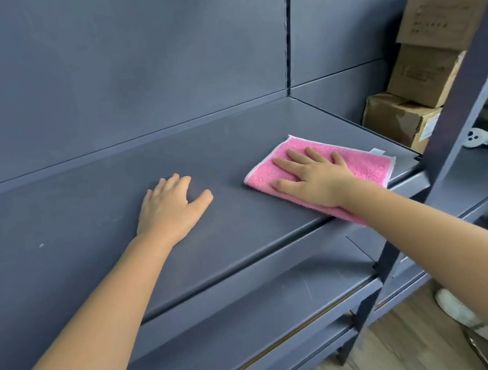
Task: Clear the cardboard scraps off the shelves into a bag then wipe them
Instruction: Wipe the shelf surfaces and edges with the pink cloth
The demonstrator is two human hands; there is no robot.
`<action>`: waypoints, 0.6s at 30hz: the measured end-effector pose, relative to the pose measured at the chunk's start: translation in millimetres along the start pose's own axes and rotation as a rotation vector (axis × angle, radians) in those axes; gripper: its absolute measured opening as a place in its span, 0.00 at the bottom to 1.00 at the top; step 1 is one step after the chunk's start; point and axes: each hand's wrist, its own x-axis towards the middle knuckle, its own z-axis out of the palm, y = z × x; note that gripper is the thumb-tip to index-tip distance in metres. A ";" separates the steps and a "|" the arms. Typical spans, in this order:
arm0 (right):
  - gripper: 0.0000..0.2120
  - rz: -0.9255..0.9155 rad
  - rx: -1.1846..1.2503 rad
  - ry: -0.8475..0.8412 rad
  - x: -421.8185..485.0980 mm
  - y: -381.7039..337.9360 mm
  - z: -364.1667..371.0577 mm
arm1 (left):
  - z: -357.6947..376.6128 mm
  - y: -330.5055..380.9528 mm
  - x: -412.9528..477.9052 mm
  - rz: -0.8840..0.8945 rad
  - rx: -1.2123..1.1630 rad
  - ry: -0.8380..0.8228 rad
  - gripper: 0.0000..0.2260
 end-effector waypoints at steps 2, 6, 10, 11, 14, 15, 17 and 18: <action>0.28 0.071 -0.001 0.005 -4.2 22.5 -2.4 | 0.8 0.9 -0.6 0.005 0.028 0.000 0.24; 0.28 0.160 -0.016 0.021 1.0 55.3 -8.6 | 5.2 2.2 0.8 -0.004 0.093 -0.029 0.27; 0.29 0.183 -0.017 0.024 20.8 63.7 -13.4 | 7.2 4.0 1.7 -0.019 0.114 -0.043 0.28; 0.29 0.178 -0.013 0.024 26.7 62.8 -14.6 | 7.4 4.9 2.2 -0.021 0.119 -0.040 0.28; 0.29 0.150 -0.020 0.024 46.8 55.3 -17.2 | 7.1 7.6 3.9 -0.040 0.110 -0.023 0.28; 0.29 0.140 -0.021 0.023 53.7 50.8 -17.7 | 6.7 8.0 4.6 -0.043 0.106 -0.015 0.28; 0.30 0.115 -0.021 0.015 65.3 38.8 -18.1 | 6.0 8.3 5.4 -0.043 0.106 -0.005 0.28; 0.30 0.096 -0.019 0.009 69.7 31.4 -17.8 | 5.6 8.5 5.3 -0.044 0.106 -0.003 0.28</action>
